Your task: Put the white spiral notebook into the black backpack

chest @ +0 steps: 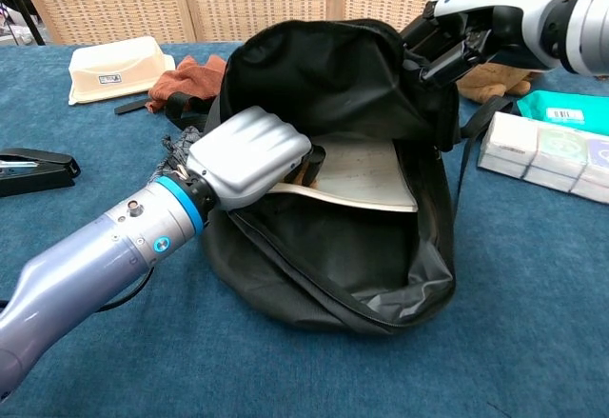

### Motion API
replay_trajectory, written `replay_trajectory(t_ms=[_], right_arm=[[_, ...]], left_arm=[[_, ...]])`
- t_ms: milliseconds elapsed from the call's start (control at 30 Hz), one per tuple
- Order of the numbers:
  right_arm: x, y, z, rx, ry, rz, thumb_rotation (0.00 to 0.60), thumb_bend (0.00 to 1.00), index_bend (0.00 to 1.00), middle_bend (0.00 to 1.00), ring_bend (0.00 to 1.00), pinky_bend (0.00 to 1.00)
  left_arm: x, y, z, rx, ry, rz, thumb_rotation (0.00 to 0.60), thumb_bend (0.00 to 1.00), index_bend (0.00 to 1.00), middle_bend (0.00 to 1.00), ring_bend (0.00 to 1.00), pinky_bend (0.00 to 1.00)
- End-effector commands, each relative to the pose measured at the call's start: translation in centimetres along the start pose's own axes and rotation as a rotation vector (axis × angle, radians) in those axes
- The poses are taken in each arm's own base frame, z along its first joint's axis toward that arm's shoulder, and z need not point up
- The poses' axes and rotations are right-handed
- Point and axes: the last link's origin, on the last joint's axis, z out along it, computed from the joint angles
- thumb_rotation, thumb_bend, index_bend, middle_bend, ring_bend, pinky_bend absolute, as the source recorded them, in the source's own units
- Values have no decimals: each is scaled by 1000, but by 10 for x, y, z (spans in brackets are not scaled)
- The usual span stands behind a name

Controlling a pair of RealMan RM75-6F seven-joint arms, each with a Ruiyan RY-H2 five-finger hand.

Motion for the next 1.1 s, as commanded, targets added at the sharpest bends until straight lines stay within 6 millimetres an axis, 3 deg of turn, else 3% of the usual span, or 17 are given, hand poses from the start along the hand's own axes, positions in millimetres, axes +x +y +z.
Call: replay_trajectory(t_ms=[33, 100, 200, 367, 733, 933, 1100], right_arm=[[1, 1, 0, -1, 3, 4, 600, 710, 621, 533, 431, 607], [1, 2, 0, -2, 6, 7, 600, 710, 621, 533, 431, 607], [2, 3, 0, -5, 8, 10, 600, 710, 622, 533, 431, 607], [4, 5, 2, -12, 14, 17, 600, 711, 622, 533, 431, 607], [11, 7, 6, -28, 33, 25, 600, 710, 625, 535, 431, 606], [21, 15, 5, -49, 55, 36, 600, 711, 625, 536, 431, 604], [22, 18, 4, -54, 57, 36, 600, 710, 626, 536, 432, 604]], left_arm=[[0, -1, -2, -6, -5, -6, 600, 372, 496, 340, 337, 596], [1, -1, -7, -17, -6, -34, 600, 290, 327, 174, 226, 596], [3, -3, -12, -33, -1, -42, 600, 158, 156, 39, 149, 596], [6, -8, -22, -54, -11, -82, 600, 9, 7, 0, 106, 594], [7, -31, -53, -65, -38, -151, 600, 0, 0, 0, 13, 522], [14, -67, -107, -107, 22, -245, 600, 0, 0, 0, 0, 505], [22, -93, -129, -99, 57, -294, 600, 0, 0, 0, 0, 502]])
